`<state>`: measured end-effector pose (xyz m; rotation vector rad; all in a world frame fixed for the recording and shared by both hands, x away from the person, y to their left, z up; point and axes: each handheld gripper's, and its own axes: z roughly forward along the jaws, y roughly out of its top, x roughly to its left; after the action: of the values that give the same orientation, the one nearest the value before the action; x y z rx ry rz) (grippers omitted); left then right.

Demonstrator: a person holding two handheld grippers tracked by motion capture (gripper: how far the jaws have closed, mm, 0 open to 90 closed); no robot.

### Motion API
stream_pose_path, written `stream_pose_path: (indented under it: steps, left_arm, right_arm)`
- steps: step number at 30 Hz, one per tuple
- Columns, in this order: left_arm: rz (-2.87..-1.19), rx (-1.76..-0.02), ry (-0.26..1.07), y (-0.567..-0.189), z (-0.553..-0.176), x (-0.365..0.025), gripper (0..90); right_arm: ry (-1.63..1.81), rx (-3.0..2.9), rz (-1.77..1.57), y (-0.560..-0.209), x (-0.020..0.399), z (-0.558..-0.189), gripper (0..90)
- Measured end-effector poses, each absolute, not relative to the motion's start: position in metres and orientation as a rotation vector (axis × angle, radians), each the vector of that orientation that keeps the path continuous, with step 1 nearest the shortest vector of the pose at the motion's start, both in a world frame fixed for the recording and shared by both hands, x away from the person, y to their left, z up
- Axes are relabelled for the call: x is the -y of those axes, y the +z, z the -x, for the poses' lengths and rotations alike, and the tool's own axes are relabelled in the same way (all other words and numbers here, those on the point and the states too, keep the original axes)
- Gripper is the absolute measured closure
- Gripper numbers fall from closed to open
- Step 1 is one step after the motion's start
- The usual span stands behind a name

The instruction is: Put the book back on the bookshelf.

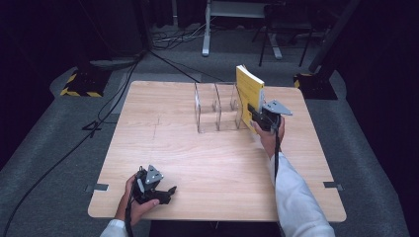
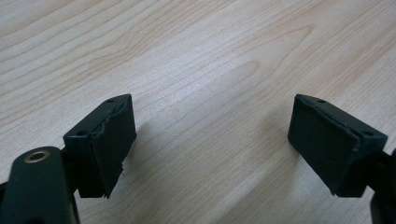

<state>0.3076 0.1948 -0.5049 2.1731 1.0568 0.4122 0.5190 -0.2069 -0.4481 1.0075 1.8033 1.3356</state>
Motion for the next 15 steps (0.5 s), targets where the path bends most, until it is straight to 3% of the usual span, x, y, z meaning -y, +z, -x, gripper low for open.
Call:
stream_pose_path:
  steps: [15]
  left_arm:
    - [-2.174,-1.063,0.41,-0.505,-0.307,-0.195,15.6]
  right_arm:
    - [1.389,-1.832,-1.019,-0.444,0.228,-0.506,72.1]
